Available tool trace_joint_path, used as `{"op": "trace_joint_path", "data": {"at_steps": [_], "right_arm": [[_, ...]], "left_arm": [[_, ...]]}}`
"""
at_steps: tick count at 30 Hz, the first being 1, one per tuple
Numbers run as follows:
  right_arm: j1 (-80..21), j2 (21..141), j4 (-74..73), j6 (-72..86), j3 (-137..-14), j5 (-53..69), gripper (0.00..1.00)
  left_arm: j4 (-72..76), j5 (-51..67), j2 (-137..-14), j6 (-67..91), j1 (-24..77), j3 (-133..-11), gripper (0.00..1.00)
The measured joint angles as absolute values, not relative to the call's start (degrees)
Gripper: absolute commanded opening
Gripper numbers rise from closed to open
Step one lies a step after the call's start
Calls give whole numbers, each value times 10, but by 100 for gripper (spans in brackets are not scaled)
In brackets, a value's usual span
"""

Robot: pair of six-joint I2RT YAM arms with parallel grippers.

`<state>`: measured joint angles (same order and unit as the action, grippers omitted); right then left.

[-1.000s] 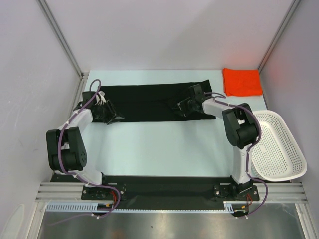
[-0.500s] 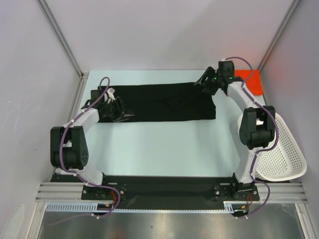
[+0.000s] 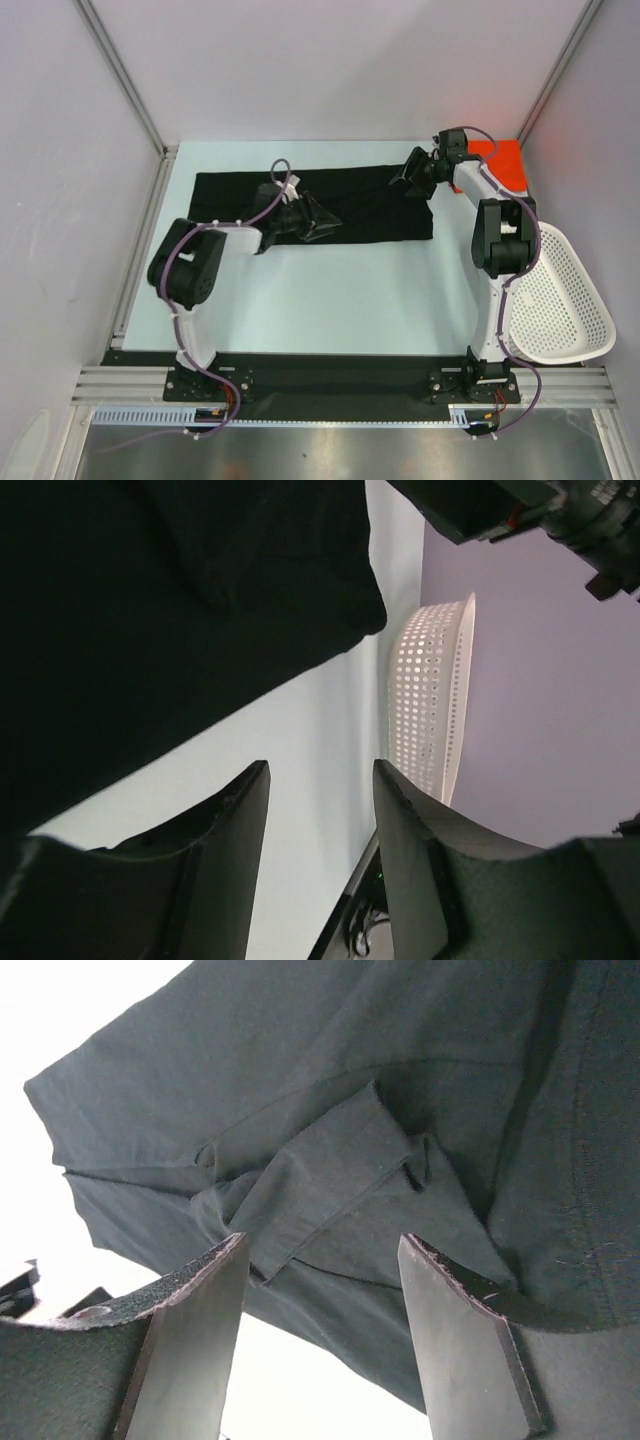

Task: Fold and stack the t-shirts
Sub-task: Fold the tshirt

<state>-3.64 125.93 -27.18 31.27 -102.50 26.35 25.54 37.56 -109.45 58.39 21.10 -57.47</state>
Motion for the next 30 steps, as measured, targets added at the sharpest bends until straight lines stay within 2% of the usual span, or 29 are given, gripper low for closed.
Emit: {"op": "trace_joint_path", "data": {"at_steps": [5,14,30], "right_arm": [[-36,1260,-271,316,-1021,279,67],[-33,1260,-272,312,-1017,290,67],[-12,1260,-272,308,-1004,313,67]], "left_arm": [[308,321,-1166,640,260,-600,49],[287,255,-1185,640,262,-673,41],[225,212,-1240,634,261,-722,46]]}}
